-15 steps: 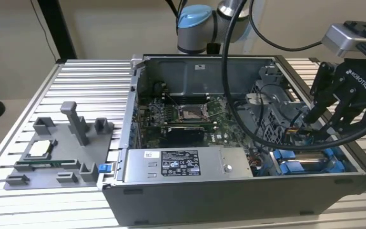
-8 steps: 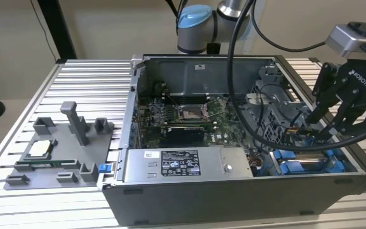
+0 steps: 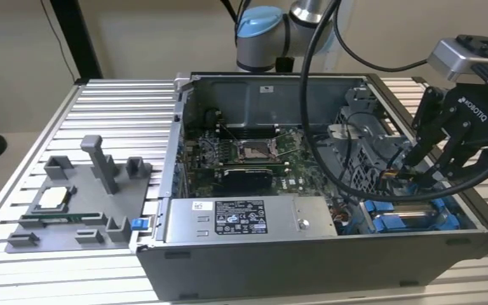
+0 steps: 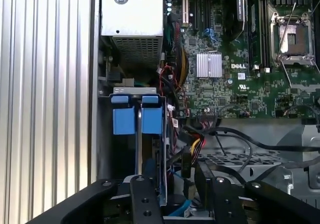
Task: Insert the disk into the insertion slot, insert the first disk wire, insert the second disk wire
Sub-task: 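Insert the first disk wire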
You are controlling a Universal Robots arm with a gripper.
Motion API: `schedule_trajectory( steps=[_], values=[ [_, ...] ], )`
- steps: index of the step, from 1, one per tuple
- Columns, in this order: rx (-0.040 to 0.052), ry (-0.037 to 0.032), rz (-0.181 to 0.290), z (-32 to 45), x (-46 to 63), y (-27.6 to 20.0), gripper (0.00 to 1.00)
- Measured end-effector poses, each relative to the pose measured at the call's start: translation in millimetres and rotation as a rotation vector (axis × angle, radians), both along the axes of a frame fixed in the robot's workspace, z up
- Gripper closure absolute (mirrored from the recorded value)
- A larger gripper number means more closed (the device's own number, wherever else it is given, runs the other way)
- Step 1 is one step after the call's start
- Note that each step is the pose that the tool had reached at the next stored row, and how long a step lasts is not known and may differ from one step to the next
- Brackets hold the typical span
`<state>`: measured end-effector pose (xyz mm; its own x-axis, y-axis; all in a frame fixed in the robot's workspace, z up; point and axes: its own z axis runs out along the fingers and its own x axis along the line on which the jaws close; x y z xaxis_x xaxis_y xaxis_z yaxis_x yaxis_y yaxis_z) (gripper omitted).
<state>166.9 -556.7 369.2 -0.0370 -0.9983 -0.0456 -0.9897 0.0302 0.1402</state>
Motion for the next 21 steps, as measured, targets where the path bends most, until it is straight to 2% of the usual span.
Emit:
schedule_trajectory(
  steps=[4, 10, 21],
  values=[
    [0.0009, 0.0067, -0.005, -1.5, 0.1, 4.1, 0.00],
    [0.0011, 0.0255, -0.021, -4.8, 0.0, 7.1, 0.00],
    [0.0020, 0.0256, -0.030, -7.6, 0.0, 7.4, 0.00]
  ],
)
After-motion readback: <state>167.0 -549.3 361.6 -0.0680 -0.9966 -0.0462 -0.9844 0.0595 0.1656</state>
